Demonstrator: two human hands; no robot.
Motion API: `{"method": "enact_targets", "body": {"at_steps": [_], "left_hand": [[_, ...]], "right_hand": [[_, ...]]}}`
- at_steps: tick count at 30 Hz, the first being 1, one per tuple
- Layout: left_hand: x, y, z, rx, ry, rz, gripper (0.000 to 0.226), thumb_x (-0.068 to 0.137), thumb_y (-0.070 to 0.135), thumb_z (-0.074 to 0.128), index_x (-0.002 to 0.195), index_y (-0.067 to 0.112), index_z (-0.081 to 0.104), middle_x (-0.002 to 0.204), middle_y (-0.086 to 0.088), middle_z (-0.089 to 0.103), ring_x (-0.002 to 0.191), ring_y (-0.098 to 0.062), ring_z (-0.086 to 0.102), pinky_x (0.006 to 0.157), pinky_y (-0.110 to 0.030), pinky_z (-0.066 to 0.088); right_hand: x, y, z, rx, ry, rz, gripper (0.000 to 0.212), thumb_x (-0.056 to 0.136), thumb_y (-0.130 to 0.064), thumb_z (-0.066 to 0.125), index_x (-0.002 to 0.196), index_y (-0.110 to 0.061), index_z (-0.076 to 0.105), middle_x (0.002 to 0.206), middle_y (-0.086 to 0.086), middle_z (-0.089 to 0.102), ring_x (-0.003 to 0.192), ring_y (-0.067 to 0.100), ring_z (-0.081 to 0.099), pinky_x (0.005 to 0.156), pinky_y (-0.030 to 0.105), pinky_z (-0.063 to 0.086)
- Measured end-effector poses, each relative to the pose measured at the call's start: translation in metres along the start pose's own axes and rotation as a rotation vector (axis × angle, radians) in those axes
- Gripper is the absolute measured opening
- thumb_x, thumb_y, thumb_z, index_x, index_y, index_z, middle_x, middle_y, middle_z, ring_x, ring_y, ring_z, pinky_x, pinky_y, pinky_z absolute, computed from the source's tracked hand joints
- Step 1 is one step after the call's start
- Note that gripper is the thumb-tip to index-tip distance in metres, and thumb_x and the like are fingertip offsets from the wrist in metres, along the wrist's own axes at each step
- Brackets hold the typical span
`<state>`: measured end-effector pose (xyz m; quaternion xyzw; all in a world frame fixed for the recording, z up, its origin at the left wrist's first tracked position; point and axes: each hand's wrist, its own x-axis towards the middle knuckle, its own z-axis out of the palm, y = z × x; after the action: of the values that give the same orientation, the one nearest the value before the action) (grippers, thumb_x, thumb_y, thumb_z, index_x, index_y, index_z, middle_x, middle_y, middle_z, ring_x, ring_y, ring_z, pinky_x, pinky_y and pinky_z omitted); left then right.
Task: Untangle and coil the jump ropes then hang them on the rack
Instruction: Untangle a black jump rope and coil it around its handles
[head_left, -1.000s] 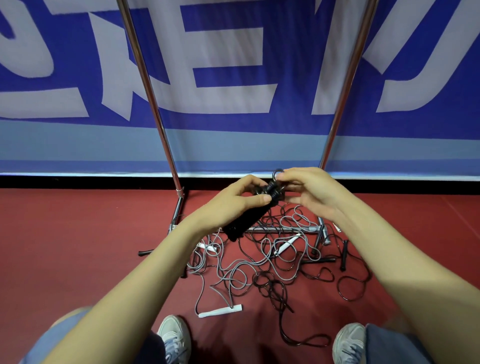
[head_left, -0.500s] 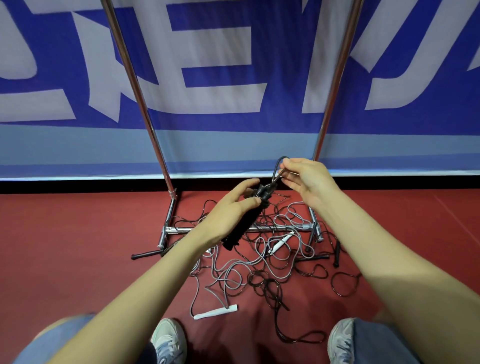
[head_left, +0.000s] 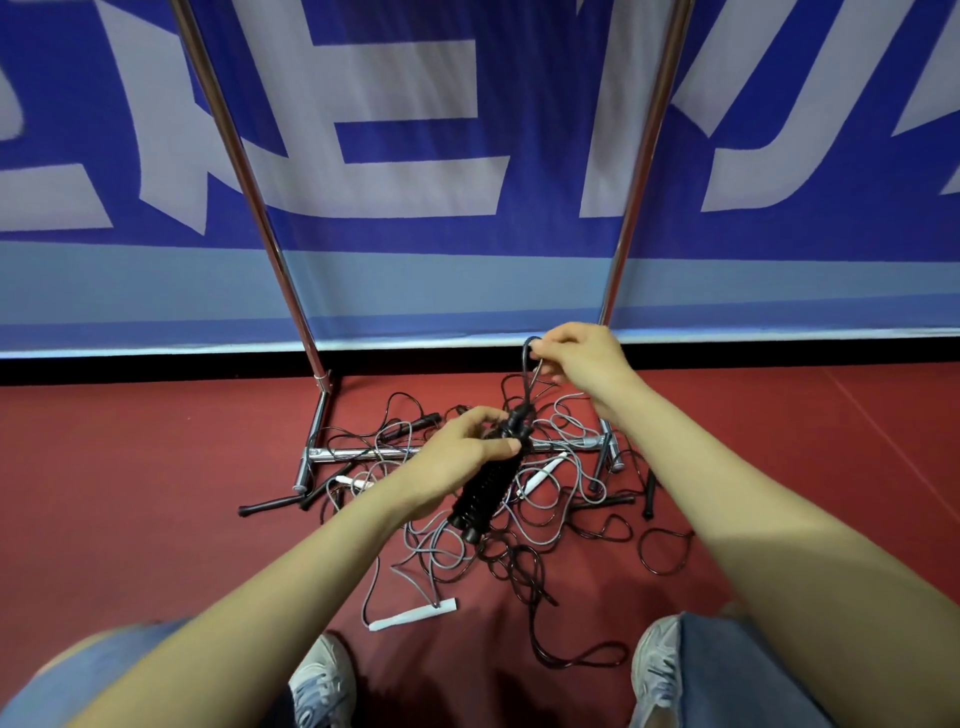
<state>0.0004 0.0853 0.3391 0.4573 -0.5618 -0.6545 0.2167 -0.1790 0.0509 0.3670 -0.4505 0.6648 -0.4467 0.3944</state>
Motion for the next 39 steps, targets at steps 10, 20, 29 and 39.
{"method": "enact_targets", "body": {"at_steps": [10, 20, 29, 39], "left_hand": [[0.006, 0.002, -0.012, -0.285, 0.34, 0.082, 0.04, 0.083, 0.005, 0.071, 0.121, 0.006, 0.058, 0.098, -0.005, 0.07, 0.079, -0.014, 0.068, 0.069, -0.026, 0.056], [0.003, 0.024, -0.073, -0.173, 0.229, 0.085, 0.043, 0.079, -0.002, 0.072, 0.12, -0.001, 0.059, 0.105, -0.017, 0.07, 0.083, -0.021, 0.071, 0.074, -0.027, 0.059], [0.039, -0.039, -0.181, -0.263, 0.388, 0.017, 0.049, 0.07, 0.005, 0.075, 0.116, 0.002, 0.058, 0.1, -0.009, 0.068, 0.08, -0.018, 0.071, 0.072, -0.028, 0.059], [0.057, -0.239, -0.273, -0.29, 0.666, -0.319, 0.017, 0.08, -0.001, 0.072, 0.088, 0.006, 0.059, 0.082, -0.007, 0.063, 0.063, -0.011, 0.066, 0.064, -0.023, 0.059]], "right_hand": [[-0.028, 0.01, 0.002, -0.872, -0.533, -0.375, 0.09, 0.084, -0.036, 0.071, 0.152, -0.04, 0.013, 0.126, 0.002, 0.059, 0.111, 0.023, 0.058, 0.097, 0.039, 0.045], [-0.025, 0.004, 0.051, -0.723, -0.473, -0.47, 0.108, 0.077, -0.035, 0.079, 0.155, -0.031, 0.004, 0.138, 0.01, 0.054, 0.128, 0.025, 0.049, 0.102, 0.033, 0.04], [0.045, 0.026, 0.176, -0.672, -0.589, -0.457, 0.107, 0.076, -0.035, 0.08, 0.155, -0.026, 0.007, 0.14, 0.01, 0.053, 0.127, 0.027, 0.05, 0.105, 0.039, 0.042], [0.056, 0.18, 0.359, -0.583, -0.781, -0.264, 0.095, 0.073, -0.04, 0.081, 0.147, -0.017, 0.025, 0.133, 0.011, 0.054, 0.126, 0.03, 0.046, 0.105, 0.038, 0.035]]}}
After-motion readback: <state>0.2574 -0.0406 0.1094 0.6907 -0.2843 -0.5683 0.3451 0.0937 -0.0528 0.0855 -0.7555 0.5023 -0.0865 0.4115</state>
